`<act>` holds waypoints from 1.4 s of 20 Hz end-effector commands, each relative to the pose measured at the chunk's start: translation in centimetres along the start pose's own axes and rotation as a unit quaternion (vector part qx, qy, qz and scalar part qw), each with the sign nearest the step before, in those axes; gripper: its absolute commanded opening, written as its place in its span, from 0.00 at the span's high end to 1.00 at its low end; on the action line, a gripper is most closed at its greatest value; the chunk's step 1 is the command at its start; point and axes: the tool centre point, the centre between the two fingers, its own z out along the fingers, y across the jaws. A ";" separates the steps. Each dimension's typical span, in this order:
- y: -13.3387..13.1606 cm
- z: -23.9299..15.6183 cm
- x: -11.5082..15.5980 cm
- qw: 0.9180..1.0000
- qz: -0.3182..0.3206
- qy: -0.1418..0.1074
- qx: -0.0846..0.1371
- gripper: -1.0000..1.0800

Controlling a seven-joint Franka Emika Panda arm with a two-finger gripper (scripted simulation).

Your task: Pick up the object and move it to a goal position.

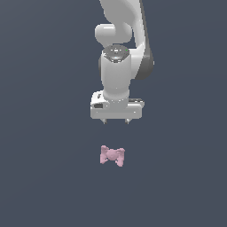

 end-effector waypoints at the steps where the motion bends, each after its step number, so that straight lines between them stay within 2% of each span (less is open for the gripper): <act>1: 0.0 0.0 0.0 1.000 0.000 0.000 0.000 0.04; 11: -2.8 -0.1 -0.2 1.000 -0.024 0.001 -0.007 0.04; 19: -2.6 0.1 0.0 0.999 -0.036 0.001 -0.007 0.04; 28: -2.3 1.1 1.0 0.995 -0.103 -0.004 -0.010 0.04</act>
